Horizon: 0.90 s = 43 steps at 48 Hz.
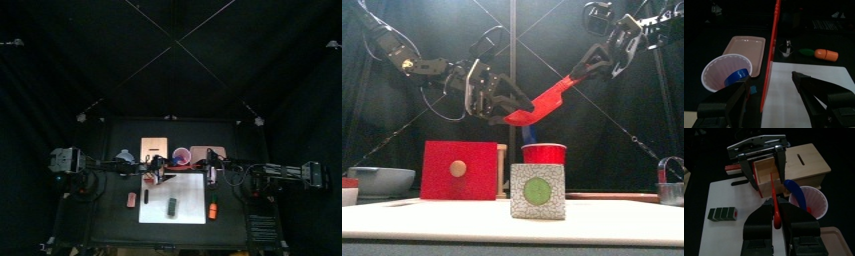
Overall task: Place sushi on board then cut the sushi with the knife then place the pieces on the plate
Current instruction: Grasp knife edge with left hand
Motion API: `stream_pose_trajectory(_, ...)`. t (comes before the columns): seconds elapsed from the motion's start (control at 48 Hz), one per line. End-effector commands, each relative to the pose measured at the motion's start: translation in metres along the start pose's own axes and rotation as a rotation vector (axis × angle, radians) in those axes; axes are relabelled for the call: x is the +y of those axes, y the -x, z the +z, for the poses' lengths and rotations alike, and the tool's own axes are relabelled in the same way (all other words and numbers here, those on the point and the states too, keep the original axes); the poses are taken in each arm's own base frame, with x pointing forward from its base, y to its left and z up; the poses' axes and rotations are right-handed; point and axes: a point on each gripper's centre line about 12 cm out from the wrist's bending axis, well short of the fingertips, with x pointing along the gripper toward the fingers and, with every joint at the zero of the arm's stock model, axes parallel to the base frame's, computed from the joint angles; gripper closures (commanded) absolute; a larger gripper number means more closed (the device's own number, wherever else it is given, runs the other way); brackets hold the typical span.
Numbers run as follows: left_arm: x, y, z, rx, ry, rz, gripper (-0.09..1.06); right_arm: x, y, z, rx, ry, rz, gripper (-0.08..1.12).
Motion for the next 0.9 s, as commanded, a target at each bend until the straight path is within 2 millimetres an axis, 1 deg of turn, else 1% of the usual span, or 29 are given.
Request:
stream_pose_trajectory(0.021, 0.000, -0.005, 0.017, -0.048, -0.008, -0.002, 0.00, 0.001, 0.002, 0.007, -0.026, 0.000, 0.000, 0.62)
stream_pose_trajectory(0.25, -0.001, 0.002, 0.014, -0.038, -0.004, -0.004, 0.02, 0.001, 0.001, 0.001, -0.012, -0.004, -0.001, 0.62)
stream_pose_trajectory(0.354, -0.001, 0.005, 0.013, -0.037, -0.002, -0.004, 0.06, 0.001, 0.001, 0.002, -0.017, -0.011, 0.001, 0.62)
stream_pose_trajectory(0.5, -0.001, 0.005, 0.012, -0.035, -0.003, -0.004, 0.18, 0.005, 0.001, 0.007, -0.043, 0.000, 0.006, 0.62)
stream_pose_trajectory(0.646, -0.002, 0.005, 0.013, -0.035, -0.008, -0.006, 0.33, 0.007, 0.001, 0.009, -0.056, -0.002, 0.009, 0.62)
stream_pose_trajectory(0.792, -0.002, 0.007, 0.011, -0.029, -0.008, -0.006, 0.48, 0.007, 0.001, 0.006, -0.051, -0.005, 0.010, 0.62)
stream_pose_trajectory(0.896, -0.002, 0.012, 0.011, -0.029, -0.006, -0.006, 0.55, 0.007, 0.000, 0.000, -0.036, -0.006, 0.012, 0.62)
